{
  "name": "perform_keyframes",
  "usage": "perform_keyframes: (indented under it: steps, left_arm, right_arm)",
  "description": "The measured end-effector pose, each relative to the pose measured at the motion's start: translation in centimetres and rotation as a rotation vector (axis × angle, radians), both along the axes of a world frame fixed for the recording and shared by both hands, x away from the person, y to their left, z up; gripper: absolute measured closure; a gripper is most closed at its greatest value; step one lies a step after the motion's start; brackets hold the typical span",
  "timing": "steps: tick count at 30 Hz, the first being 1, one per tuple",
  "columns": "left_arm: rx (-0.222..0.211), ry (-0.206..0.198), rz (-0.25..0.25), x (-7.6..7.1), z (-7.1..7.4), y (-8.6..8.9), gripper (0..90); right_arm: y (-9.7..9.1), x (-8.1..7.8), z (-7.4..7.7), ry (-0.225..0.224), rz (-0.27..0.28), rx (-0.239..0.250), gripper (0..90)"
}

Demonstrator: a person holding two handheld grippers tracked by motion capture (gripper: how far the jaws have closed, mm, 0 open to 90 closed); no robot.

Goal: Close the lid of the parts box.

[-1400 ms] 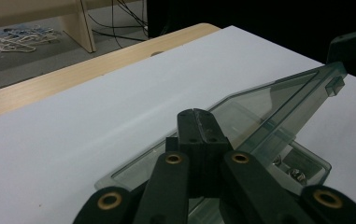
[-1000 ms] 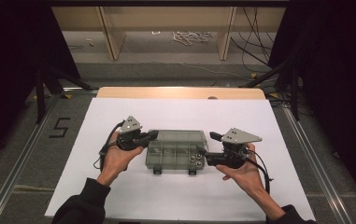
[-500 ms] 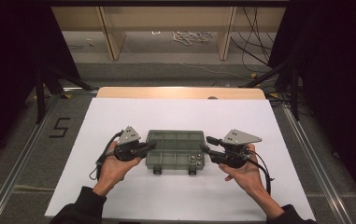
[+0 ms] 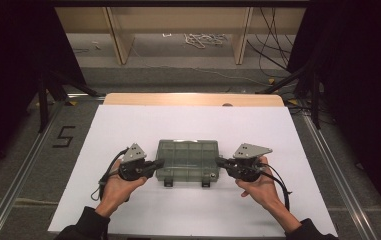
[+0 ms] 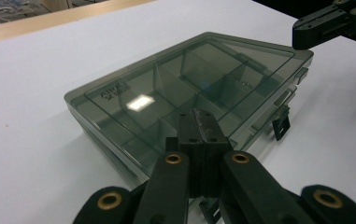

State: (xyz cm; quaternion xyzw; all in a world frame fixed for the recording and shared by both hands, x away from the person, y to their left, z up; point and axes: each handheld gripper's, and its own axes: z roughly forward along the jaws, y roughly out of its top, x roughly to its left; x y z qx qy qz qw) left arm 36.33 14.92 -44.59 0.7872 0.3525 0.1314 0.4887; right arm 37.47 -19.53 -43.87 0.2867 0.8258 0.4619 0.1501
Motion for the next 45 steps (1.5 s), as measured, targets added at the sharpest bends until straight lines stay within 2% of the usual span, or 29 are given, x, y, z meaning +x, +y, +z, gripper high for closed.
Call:
perform_keyframes:
  steps: [1, 5, 6, 11, 13, 16, 17, 20, 22, 23, 24, 26, 29, 31, 32, 34, 36, 39, 40, 45]
  left_arm:
    - [0.006, 0.002, -0.005, 0.0, -0.2, 0.0, 89.9]
    - [0.006, 0.006, -0.002, 0.1, -0.5, 0.1, 89.9]
    - [0.004, 0.023, 0.008, 0.0, -0.9, 0.0, 89.9]
    - [0.018, 0.031, -0.007, 0.0, -1.1, -0.1, 89.8]
    - [0.026, 0.028, -0.006, 0.0, -1.3, -0.2, 89.8]
    - [0.041, 0.029, -0.006, 0.0, -1.4, -0.2, 89.8]
    - [0.065, 0.005, 0.003, 0.1, -1.4, -0.1, 89.9]
    - [0.073, -0.001, 0.004, 0.2, -1.4, -0.1, 89.9]
    - [0.049, 0.03, -0.009, 0.0, -1.5, -0.2, 89.9]
    - [0.053, 0.031, -0.006, 0.0, -1.5, -0.2, 89.9]
    - [0.085, -0.005, 0.008, 0.2, -1.4, 0.0, 89.9]
    - [0.053, 0.027, 0.0, 0.0, -1.6, -0.3, 89.9]
    - [0.088, 0.006, -0.016, 0.1, -1.7, -0.1, 89.9]
    - [0.099, 0.007, -0.021, 0.1, -1.7, -0.1, 89.8]
    - [0.103, 0.022, -0.019, 0.1, -1.7, -0.1, 89.9]
    - [0.107, 0.018, -0.023, 0.1, -1.7, -0.1, 89.8]
    - [0.105, 0.004, -0.026, 0.2, -1.8, -0.1, 89.8]
    - [0.106, 0.005, -0.024, 0.1, -1.8, -0.2, 89.8]
    - [0.084, 0.011, -0.008, 0.1, -1.9, -0.4, 89.8]
    - [0.084, 0.005, -0.008, 0.1, -1.8, -0.4, 89.6]
  right_arm:
    - [0.0, 0.1, -0.2, -0.008, 0.005, -0.01, 89.0]
    - [0.2, 0.1, -0.6, 0.018, 0.012, -0.021, 89.1]
    - [0.4, 0.1, -0.9, 0.023, 0.011, -0.033, 89.1]
    - [0.6, 0.1, -1.3, 0.027, 0.025, -0.055, 89.1]
    - [0.6, 0.1, -1.4, 0.014, 0.019, -0.059, 89.1]
    - [0.6, 0.1, -1.4, 0.023, 0.025, -0.063, 89.0]
    - [0.6, 0.1, -1.5, 0.024, 0.019, -0.063, 89.1]
    - [0.6, 0.1, -1.6, 0.03, 0.024, -0.066, 89.0]
    - [0.6, 0.1, -1.6, 0.028, 0.023, -0.067, 89.0]
    - [0.6, 0.1, -1.6, 0.02, 0.023, -0.067, 89.0]
    - [0.7, 0.1, -1.6, 0.03, 0.024, -0.068, 88.8]
    - [0.7, 0.1, -1.7, 0.031, 0.02, -0.072, 88.8]
    - [0.7, 0.0, -1.8, 0.033, 0.019, -0.075, 88.6]
    - [0.7, 0.0, -1.8, 0.034, 0.02, -0.074, 88.5]
    - [0.7, 0.1, -1.8, 0.037, 0.022, -0.079, 88.4]
    - [0.7, 0.1, -1.8, 0.037, 0.024, -0.081, 88.2]
    - [0.7, 0.1, -1.9, 0.038, 0.024, -0.08, 88.1]
    - [0.7, 0.1, -2.0, 0.036, 0.021, -0.082, 88.0]
    - [0.8, 0.0, -2.0, 0.038, 0.021, -0.081, 88.0]
    - [0.8, 0.0, -2.0, 0.04, 0.016, -0.078, 86.4]
